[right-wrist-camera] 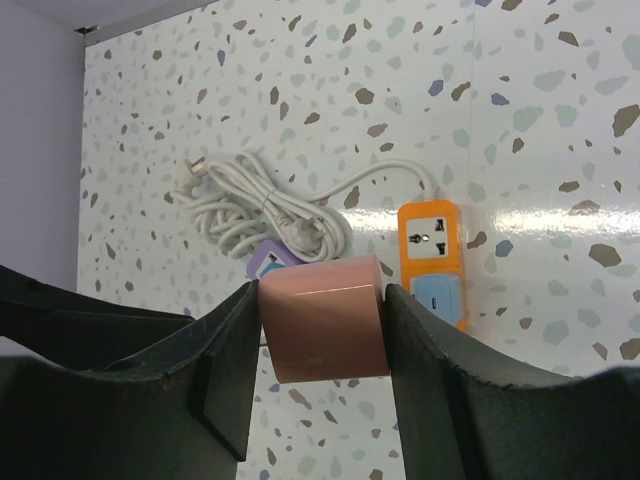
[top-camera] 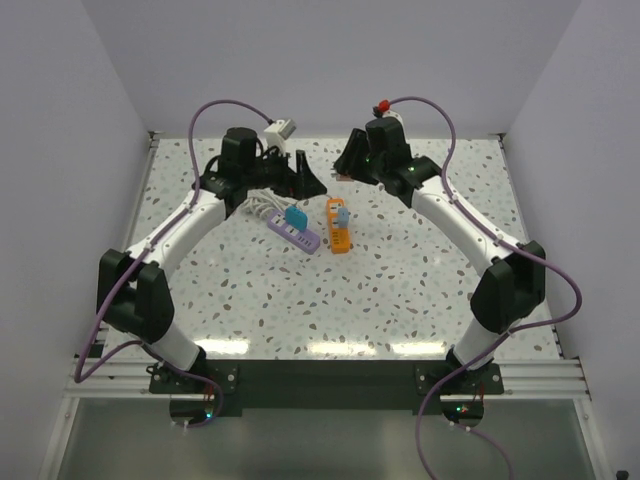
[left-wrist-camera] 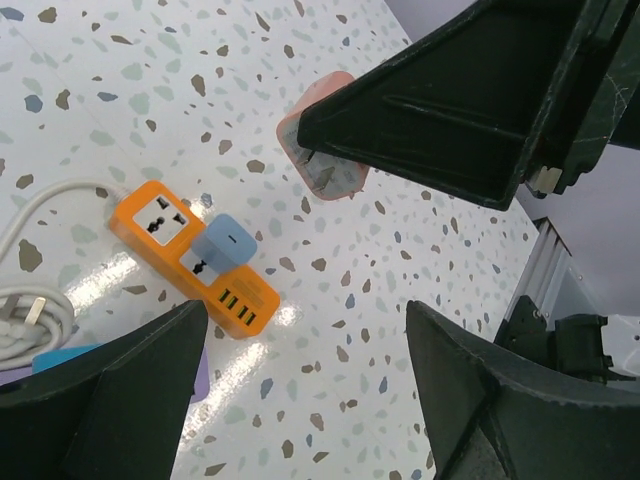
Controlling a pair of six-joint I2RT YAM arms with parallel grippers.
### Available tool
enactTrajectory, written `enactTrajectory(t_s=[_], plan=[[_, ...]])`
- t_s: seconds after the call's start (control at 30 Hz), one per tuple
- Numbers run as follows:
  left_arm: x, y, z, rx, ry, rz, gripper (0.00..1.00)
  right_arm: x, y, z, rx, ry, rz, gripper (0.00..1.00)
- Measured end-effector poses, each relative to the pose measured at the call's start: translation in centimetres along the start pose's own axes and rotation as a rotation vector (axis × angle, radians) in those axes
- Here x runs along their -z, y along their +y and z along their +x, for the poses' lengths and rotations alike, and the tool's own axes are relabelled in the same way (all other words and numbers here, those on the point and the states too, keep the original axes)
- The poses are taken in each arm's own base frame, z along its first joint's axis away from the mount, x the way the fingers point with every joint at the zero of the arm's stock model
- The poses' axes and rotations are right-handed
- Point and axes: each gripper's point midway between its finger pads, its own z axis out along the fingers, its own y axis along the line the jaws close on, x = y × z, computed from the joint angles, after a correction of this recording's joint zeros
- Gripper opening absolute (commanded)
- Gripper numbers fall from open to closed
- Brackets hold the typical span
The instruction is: Insert the plug
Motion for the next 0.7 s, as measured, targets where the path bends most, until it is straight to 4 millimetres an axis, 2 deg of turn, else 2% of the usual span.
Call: enactTrajectory(t_s=[0.1, 0.4, 0.7], plan=[[-0.1, -0.3, -0.2, 0.016, -0.011, 0.016, 0.86, 0.2, 0.6, -0.4, -0.021, -0.008, -0.016, 0.13], [-0.5, -2.0, -3.4, 0.037, -0.127, 0.091, 0.87, 0.4, 2.3, -0.4, -0.088, -0.005, -0.064, 0.13], [-1.8, -1.1, -3.1, 0.094, -0.123, 0.091, 0.86, 0.5, 3.7, -0.3, -0.145, -0.003, -0.1, 0.13]])
